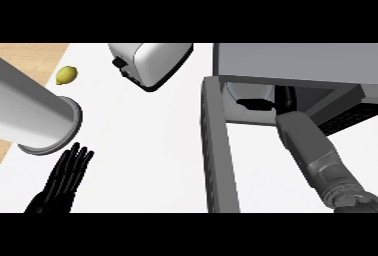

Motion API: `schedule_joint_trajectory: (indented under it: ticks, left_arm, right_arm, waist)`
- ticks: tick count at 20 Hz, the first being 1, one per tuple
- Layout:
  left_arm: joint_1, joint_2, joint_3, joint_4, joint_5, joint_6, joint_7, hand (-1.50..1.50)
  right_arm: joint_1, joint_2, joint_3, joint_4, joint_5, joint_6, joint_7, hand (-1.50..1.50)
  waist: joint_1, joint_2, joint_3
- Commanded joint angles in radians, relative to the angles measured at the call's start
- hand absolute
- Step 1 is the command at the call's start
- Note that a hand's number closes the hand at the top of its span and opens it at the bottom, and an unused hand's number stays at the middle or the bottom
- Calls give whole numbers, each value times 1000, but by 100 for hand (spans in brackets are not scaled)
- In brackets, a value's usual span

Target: Pick up the milk, place it into the microwave and close the microwave

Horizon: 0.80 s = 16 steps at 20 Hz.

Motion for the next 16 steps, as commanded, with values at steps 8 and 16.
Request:
schedule_joint_trajectory:
  ticks: [8,16]
  left_arm:
    - [-54,-34,-42,-4,-36,23,60,-150]
    - [-58,-76,-84,45,-99,49,25,-150]
  right_arm:
    - [138,31,-69,-6,-70,125,-169,-150]
    - [249,46,-68,-12,-94,362,-236,-150]
  waist:
    - [-36,-16,-2]
    - [-59,-26,-3]
